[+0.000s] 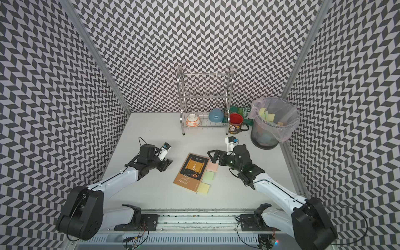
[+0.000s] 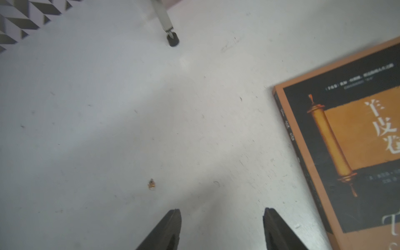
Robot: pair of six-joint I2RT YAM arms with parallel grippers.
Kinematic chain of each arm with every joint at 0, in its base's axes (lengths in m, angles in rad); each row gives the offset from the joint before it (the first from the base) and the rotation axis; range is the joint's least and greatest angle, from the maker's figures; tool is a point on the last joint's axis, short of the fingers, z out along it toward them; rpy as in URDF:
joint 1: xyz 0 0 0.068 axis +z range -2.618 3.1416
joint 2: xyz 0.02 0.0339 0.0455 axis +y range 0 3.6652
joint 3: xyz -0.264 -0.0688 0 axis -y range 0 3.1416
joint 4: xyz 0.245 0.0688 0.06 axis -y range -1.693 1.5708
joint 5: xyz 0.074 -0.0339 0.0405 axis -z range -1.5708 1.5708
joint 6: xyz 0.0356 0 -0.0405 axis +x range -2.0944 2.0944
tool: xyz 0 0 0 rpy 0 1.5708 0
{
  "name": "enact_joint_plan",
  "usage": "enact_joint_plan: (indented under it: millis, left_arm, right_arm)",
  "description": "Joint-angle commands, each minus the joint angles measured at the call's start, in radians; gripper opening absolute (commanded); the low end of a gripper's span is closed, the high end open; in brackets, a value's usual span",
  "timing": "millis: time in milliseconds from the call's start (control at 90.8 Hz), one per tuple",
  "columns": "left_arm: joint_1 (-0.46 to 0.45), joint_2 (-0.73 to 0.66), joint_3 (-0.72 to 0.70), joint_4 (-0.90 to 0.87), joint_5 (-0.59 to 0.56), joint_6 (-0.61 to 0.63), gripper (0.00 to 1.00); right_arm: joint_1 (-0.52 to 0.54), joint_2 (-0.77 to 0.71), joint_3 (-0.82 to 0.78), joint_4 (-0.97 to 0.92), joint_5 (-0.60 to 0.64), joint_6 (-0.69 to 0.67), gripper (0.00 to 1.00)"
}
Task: Peel off the used sticky note
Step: Open the book at the center of the board.
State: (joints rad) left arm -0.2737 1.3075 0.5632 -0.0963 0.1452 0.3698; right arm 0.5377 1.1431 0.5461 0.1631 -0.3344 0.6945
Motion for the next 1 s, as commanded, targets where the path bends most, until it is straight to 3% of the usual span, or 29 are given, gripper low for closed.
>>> enact_joint_plan:
  millis: [0,253,419,991]
  left_arm:
    - [-0.036,0.046,0.024,-0.030,-0.062,0.008,0.65]
    - [-0.102,0.076,0.000,-0.027,-0.098,0.039,0.70]
    - [-0.127,0.109,0.000,-0.030,-0.133,0.041,0.71]
    - [-0.164,0.143,-0.019,0.004,-0.176,0.026,0.72]
  right_arm:
    - [0.035,0.057,-0.002,0.073,-0.047,0.031,1.00]
    - [0.055,0.223,0.036,0.145,-0.112,0.083,1.00]
    - [0.071,0.296,0.079,0.125,-0.092,0.102,1.00]
    - [0.087,0.404,0.076,0.166,-0.032,0.171,1.00]
